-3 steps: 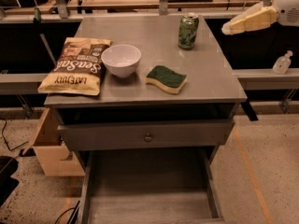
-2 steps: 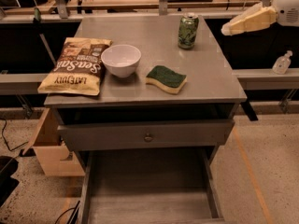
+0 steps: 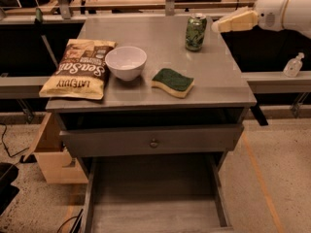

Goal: Place green can into middle drawer

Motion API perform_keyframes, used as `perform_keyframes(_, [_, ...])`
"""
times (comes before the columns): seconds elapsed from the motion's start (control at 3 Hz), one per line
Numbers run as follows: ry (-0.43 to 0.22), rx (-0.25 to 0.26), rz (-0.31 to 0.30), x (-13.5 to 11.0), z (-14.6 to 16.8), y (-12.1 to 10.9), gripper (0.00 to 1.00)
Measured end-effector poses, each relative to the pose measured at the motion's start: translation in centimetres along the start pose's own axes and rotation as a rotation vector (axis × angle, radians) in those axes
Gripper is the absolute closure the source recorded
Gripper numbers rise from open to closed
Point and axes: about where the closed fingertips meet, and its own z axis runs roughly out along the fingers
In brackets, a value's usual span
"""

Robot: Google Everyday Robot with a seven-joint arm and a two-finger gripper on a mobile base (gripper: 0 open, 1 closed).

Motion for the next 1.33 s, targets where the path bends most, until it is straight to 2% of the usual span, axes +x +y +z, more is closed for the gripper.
perform_keyframes(0.67, [-0.013, 0.040, 0.058, 4.2, 6.7, -3.3, 0.00])
perform_keyframes(1.33, [-0.041, 0.013, 0.139, 6.4, 12.7, -3.4, 0.00])
